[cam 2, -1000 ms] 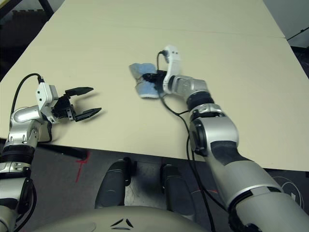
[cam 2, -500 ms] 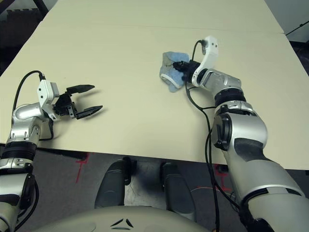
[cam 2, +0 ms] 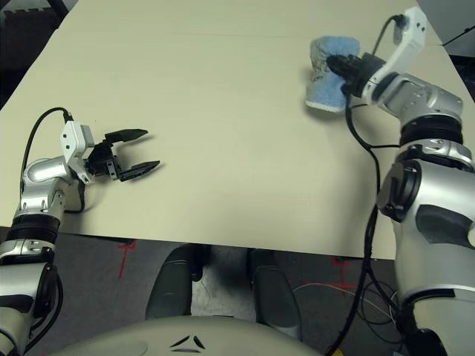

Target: Wipe the water off the table with a rag.

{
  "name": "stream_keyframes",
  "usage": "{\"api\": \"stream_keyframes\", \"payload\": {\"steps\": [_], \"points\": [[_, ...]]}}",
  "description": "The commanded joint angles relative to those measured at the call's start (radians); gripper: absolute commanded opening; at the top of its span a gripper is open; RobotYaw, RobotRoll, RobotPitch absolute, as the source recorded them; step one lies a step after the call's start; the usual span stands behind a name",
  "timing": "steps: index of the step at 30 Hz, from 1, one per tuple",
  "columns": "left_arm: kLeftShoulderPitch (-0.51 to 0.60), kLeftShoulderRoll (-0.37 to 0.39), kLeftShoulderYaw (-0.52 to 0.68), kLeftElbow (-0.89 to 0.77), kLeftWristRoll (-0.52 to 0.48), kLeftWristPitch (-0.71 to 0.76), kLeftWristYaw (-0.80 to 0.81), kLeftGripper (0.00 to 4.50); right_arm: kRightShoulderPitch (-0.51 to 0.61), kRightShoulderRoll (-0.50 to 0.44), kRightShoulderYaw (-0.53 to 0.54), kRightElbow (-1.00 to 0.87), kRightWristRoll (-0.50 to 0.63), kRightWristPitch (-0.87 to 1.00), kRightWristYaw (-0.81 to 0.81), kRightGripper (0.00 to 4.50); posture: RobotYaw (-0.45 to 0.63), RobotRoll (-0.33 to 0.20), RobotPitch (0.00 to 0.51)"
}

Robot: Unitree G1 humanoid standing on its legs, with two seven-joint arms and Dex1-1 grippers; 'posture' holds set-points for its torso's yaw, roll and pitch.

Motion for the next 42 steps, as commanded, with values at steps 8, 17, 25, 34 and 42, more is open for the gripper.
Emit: {"api": "stream_keyframes", "payload": {"steps": [8, 17, 25, 34, 42], "points": [[0.000, -0.005, -0.014, 0.004, 0.016, 0.004, -0.007, 4.50, 0.131, -0.070, 0.071, -0.018, -0.092, 0.003, -0.018, 0.14, 0.14, 0.000, 0.231], [-0.027, -0.012, 0.002, -0.004, 0.009, 0.046, 0.036, 4.50, 0.129, -0.068, 0.099, 0.013, -0.168, -0.089, -0.194, 3.36, 0.14, 0.000, 0.221], [-0.108, -0.032, 0.076, 0.005, -0.010, 0.187, 0.249, 4.50, 0.050, -0.134, 0.122, -0.001, -0.203, -0.144, -0.159, 4.47, 0.13, 0.000, 0.199], [-0.291, 0.015, 0.217, 0.283, 0.065, 0.171, 0.722, 4.50, 0.081, -0.147, 0.016, 0.007, -0.126, -0.427, -0.143, 4.47, 0.13, 0.000, 0.191], [-0.339, 0.069, 0.237, 0.450, 0.107, 0.114, 0.869, 4.50, 0.194, -0.130, -0.085, 0.027, -0.083, -0.705, -0.235, 4.47, 0.13, 0.000, 0.189]]}}
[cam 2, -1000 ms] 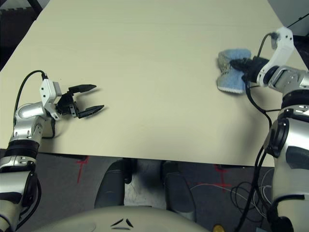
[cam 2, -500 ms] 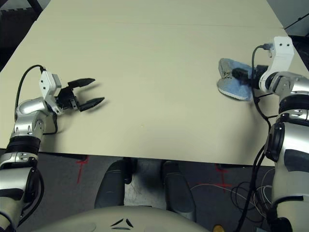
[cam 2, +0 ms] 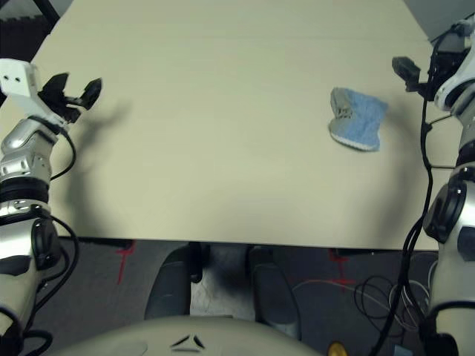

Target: Wipe the water off the table with a rag.

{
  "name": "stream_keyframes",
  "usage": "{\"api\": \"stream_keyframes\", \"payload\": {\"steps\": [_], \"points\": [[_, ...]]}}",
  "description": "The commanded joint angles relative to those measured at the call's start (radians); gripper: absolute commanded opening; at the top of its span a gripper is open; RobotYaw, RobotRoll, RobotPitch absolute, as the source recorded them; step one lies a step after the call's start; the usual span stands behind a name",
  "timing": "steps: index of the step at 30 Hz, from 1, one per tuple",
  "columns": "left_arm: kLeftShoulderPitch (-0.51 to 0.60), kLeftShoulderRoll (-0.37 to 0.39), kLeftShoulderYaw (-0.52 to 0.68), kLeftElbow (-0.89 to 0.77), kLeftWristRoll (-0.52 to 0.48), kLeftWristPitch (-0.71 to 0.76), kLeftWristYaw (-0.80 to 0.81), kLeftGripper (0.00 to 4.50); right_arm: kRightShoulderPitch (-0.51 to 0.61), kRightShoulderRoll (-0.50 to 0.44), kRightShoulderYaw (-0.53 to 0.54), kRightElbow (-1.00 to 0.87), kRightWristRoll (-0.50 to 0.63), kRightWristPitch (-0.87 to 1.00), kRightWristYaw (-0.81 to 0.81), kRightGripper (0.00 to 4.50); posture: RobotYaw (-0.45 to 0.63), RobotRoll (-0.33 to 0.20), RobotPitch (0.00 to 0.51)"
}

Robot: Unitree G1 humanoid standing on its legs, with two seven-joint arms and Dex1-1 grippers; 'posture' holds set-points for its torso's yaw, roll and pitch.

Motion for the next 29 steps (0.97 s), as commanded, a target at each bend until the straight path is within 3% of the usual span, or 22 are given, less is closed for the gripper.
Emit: {"api": "stream_keyframes", "payload": {"steps": [1, 12, 29], "points": [[-0.009, 0.006, 0.012, 0.056, 0.013, -0.029, 0.023, 4.50, 0.062, 0.014, -0.049, 0.014, 0.032, -0.099, -0.024, 4.47, 0.13, 0.000, 0.190], [-0.025, -0.017, 0.010, 0.104, 0.021, -0.056, 0.014, 4.50, 0.232, 0.083, -0.166, -0.016, 0.141, -0.198, -0.049, 4.47, 0.10, 0.000, 0.198], [-0.035, -0.029, -0.005, 0.125, 0.040, -0.070, -0.001, 4.50, 0.187, 0.096, -0.169, -0.050, 0.153, -0.219, -0.089, 4.47, 0.08, 0.000, 0.201]]}}
